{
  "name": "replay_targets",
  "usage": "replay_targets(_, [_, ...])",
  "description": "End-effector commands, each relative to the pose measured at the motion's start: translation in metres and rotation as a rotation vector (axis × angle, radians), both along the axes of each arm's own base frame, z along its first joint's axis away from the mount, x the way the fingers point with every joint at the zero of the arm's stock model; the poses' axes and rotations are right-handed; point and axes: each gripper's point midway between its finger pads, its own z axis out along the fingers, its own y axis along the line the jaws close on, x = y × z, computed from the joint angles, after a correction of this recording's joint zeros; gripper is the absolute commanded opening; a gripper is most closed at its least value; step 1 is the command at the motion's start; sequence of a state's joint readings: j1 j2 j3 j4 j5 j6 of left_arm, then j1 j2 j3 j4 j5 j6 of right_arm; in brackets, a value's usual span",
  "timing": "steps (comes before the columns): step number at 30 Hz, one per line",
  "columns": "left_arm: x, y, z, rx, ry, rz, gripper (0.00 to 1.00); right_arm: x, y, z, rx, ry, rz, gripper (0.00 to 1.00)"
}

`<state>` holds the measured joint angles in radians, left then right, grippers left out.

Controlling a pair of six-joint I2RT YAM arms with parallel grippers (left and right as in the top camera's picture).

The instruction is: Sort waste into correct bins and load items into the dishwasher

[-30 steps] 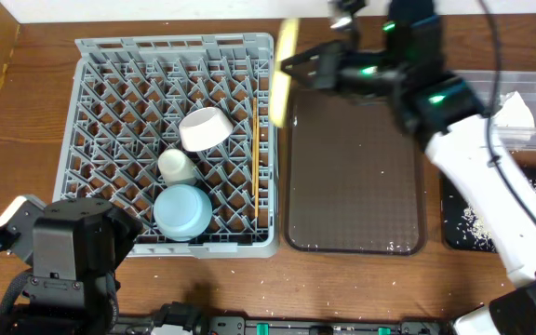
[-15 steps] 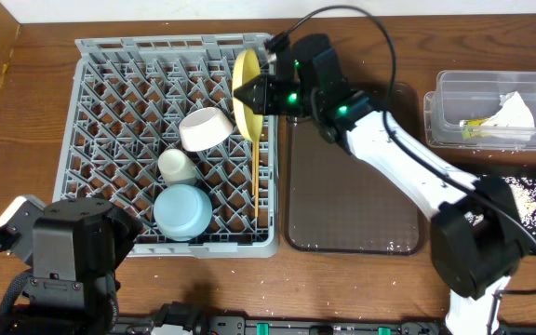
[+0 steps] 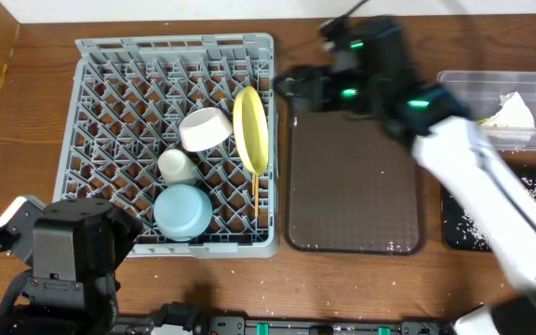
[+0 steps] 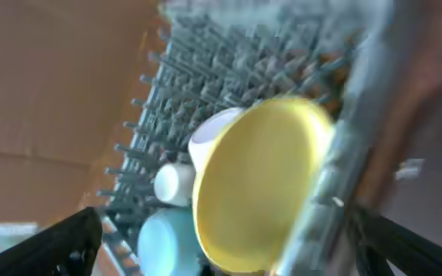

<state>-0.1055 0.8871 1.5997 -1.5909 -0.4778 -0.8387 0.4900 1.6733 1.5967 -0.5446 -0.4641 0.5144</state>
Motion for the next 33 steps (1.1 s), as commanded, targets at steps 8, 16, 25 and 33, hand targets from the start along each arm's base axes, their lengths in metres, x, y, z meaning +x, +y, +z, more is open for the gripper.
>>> replay_targets(8, [-0.001, 0.003, 0.003, 0.005, -0.011, 0.019, 0.98, -0.129, -0.146, 0.045, -0.389, -0.057, -0.129, 0.99])
replay_targets(16, [-0.001, 0.003, 0.003, 0.005, -0.011, 0.019, 0.98, -0.208, -0.182, 0.035, -0.371, -0.069, -0.183, 0.99])
replay_targets(25, [-0.001, 0.003, 0.003, 0.005, -0.011, 0.019, 0.98, -0.250, -0.203, 0.013, -0.387, -0.012, -0.184, 0.99])
replay_targets(33, [-0.001, 0.003, 0.003, 0.005, -0.011, 0.019, 0.98, -0.257, -0.211, 0.004, -0.440, 0.022, -0.181, 0.99])
